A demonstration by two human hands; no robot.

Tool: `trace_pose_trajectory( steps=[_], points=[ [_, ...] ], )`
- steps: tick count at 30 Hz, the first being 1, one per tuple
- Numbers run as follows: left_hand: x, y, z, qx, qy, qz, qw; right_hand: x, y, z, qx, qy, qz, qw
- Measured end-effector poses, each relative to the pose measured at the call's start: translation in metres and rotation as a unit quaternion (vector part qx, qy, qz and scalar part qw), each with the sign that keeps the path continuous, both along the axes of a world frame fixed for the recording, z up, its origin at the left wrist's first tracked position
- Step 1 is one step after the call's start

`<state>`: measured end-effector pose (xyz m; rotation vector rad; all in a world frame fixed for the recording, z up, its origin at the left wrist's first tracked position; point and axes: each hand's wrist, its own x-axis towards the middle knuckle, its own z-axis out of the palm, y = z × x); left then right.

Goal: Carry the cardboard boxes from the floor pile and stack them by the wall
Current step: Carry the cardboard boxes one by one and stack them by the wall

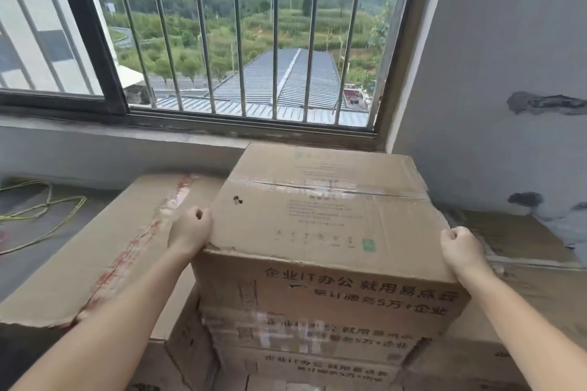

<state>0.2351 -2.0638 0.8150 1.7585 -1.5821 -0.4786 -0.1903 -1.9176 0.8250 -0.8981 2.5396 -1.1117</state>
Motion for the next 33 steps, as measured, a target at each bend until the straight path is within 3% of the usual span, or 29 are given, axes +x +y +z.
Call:
trace_pose_trajectory(
  steps=[13, 22, 26, 29, 33],
  points=[
    [0.02, -0.011, -0.014, -0.008, 0.016, 0.016, 1.0, 0.006, -0.012, -0.011, -0.019, -0.027, 0.03, 0.999],
    [0.026, 0.002, 0.002, 0.05, 0.029, -0.027, 0.998, 0.037, 0.015, 0.019, 0.026, 0.044, 0.075, 0.996],
    [0.033, 0.026, 0.021, -0.085, 0.0, -0.098, 0.992, 0.072, 0.046, 0.033, -0.011, 0.072, 0.147, 0.986],
    [0.034, 0.057, 0.041, -0.157, 0.048, -0.187, 0.968, 0.106, 0.081, 0.043, -0.067, 0.083, 0.205, 0.973],
    [0.035, 0.108, 0.04, -0.168, 0.124, -0.283, 0.936, 0.15, 0.141, 0.035, -0.132, -0.029, 0.223, 0.965]
  ],
)
